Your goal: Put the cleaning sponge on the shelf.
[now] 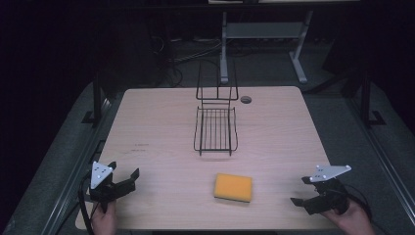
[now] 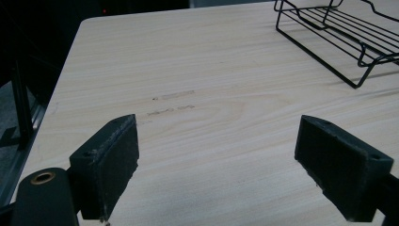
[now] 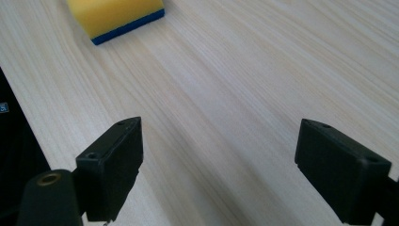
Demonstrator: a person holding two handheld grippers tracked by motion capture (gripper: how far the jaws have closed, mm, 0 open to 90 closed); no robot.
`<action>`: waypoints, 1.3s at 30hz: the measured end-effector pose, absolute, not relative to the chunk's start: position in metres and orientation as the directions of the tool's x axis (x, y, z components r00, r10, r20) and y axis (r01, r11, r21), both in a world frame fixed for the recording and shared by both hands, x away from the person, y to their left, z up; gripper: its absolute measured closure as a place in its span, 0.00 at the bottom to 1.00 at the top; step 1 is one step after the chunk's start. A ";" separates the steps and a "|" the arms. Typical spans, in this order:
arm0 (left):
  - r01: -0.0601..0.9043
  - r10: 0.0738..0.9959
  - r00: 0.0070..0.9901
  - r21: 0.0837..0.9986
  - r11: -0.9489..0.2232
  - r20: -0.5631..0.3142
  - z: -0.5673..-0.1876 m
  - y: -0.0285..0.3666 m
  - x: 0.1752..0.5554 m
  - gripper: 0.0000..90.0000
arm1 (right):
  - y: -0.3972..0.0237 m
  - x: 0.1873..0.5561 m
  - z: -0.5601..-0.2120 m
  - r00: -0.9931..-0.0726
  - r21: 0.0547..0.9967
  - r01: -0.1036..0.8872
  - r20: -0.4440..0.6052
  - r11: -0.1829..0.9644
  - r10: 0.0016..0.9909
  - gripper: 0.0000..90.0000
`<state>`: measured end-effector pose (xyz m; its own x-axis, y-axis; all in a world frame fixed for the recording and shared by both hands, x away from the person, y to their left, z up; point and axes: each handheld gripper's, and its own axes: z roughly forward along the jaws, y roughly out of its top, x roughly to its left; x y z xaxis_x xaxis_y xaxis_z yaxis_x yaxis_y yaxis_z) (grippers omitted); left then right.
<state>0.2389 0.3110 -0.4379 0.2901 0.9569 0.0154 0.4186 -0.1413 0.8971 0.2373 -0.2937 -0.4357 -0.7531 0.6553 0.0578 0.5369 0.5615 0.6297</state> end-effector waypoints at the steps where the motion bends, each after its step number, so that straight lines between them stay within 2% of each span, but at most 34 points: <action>1: 0.419 0.957 0.291 0.897 -0.141 0.015 -0.438 0.311 0.239 0.15 | -0.293 0.238 -0.436 -0.757 0.631 0.533 0.058 0.563 0.651 0.17; 20: 0.423 0.954 0.300 0.894 -0.146 0.014 -0.438 0.311 0.239 0.15 | -0.271 0.247 -0.428 -0.802 0.619 0.494 0.052 0.610 0.596 0.17; 39: 0.417 0.953 0.304 0.898 -0.142 0.009 -0.438 0.310 0.239 0.15 | -0.220 0.263 -0.415 -0.878 0.582 0.418 0.064 0.697 0.474 0.17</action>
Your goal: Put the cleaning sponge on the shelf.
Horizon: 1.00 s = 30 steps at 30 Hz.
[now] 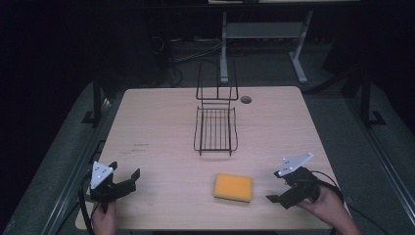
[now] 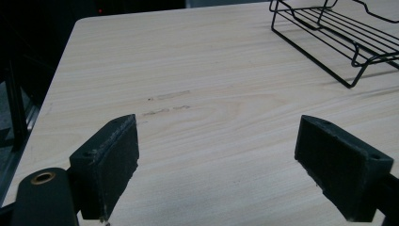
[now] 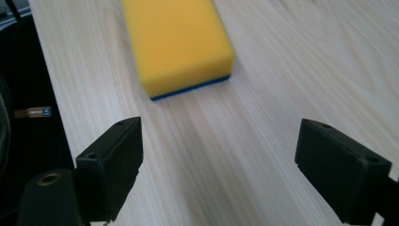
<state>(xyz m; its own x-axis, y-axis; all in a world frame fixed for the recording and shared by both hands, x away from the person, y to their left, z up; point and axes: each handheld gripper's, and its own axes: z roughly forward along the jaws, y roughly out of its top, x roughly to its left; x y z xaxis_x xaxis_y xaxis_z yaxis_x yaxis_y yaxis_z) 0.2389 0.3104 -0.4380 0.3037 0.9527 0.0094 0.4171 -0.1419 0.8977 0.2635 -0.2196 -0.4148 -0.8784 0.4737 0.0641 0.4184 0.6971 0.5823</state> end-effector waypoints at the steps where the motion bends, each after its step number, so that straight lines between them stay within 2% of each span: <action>1: 0.419 0.952 0.305 0.897 -0.143 0.010 -0.438 0.311 0.239 0.15 | -0.215 0.265 -0.413 -0.885 0.576 0.410 0.063 0.708 0.461 0.17; 15: 0.417 0.952 0.307 0.897 -0.146 0.012 -0.437 0.310 0.238 0.15 | -0.188 0.275 -0.402 -0.922 0.575 0.344 0.057 0.743 0.383 0.17; 30: 0.418 0.950 0.311 0.896 -0.149 0.013 -0.438 0.310 0.240 0.15 | -0.171 0.284 -0.404 -0.939 0.545 0.321 0.075 0.774 0.337 0.17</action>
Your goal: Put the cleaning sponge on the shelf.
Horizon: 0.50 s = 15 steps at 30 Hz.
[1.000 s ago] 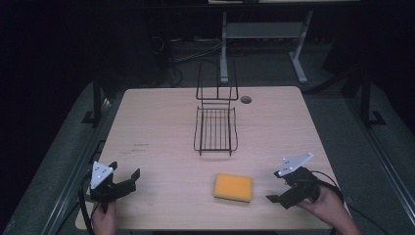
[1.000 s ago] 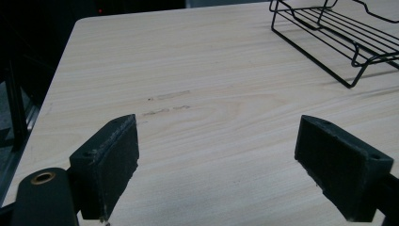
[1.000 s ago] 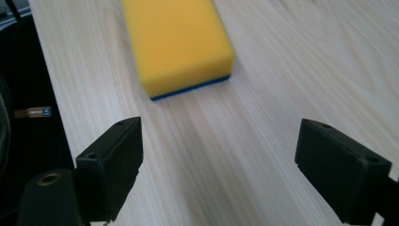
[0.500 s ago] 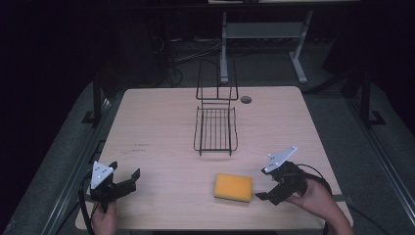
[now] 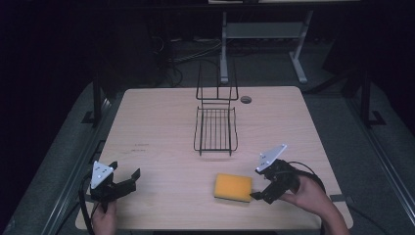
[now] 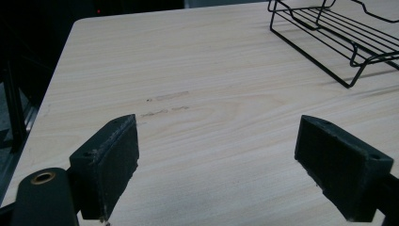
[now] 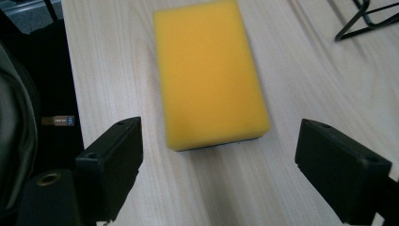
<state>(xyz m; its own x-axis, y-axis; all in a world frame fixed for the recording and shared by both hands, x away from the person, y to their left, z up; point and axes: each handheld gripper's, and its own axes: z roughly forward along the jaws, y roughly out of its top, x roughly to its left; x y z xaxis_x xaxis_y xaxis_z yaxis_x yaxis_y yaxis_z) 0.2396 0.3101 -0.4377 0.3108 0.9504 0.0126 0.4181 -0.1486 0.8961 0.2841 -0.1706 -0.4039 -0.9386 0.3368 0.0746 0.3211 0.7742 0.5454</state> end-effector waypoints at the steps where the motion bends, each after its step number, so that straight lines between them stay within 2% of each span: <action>1: 0.418 0.950 0.311 0.896 -0.149 0.013 -0.438 0.310 0.240 0.15 | -0.170 0.285 -0.404 -0.939 0.542 0.320 0.076 0.777 0.334 0.17; 15: 0.416 0.951 0.308 0.898 -0.145 0.011 -0.437 0.311 0.239 0.15 | -0.157 0.291 -0.401 -0.949 0.530 0.299 0.078 0.793 0.305 0.17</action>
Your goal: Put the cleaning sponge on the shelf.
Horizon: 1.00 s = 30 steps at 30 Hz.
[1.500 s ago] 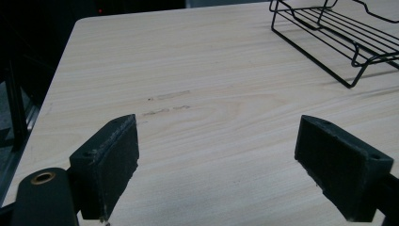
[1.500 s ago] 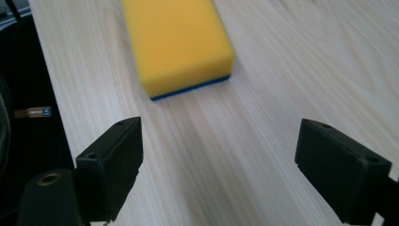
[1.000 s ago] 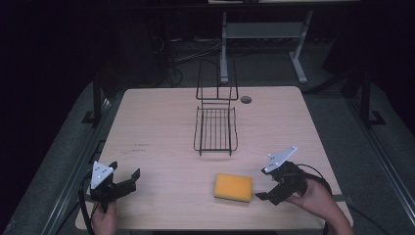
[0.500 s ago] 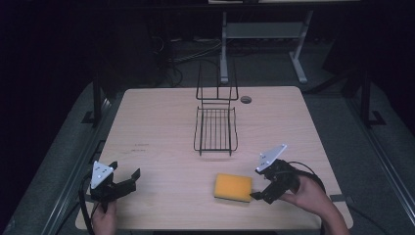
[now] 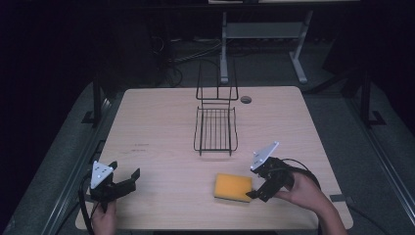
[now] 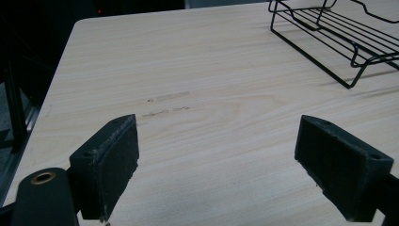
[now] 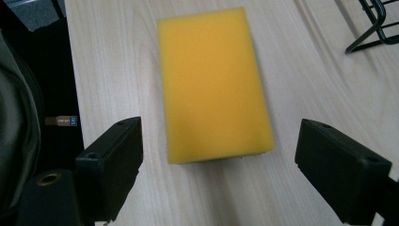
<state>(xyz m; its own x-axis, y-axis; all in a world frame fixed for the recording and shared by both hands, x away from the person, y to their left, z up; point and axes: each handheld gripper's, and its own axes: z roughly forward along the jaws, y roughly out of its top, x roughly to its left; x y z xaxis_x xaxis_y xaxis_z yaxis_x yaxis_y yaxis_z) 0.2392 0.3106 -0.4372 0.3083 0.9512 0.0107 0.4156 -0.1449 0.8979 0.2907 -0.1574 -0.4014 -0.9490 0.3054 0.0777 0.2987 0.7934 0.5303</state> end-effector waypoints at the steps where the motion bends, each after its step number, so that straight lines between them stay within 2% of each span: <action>1: 0.416 0.951 0.308 0.898 -0.145 0.011 -0.437 0.311 0.239 0.15 | -0.157 0.291 -0.401 -0.949 0.530 0.299 0.078 0.793 0.305 0.17; 30: 0.414 0.950 0.311 0.899 -0.145 0.010 -0.436 0.311 0.239 0.15 | -0.131 0.297 -0.399 -0.966 0.506 0.252 0.075 0.825 0.249 0.17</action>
<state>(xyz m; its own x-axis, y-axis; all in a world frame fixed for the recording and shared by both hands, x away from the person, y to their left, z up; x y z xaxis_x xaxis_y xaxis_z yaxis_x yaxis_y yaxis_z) 0.2385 0.3110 -0.4359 0.3112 0.9503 0.0104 0.4138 -0.1454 0.8987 0.2968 -0.1312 -0.3993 -0.9656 0.2492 0.0745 0.2520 0.8250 0.5059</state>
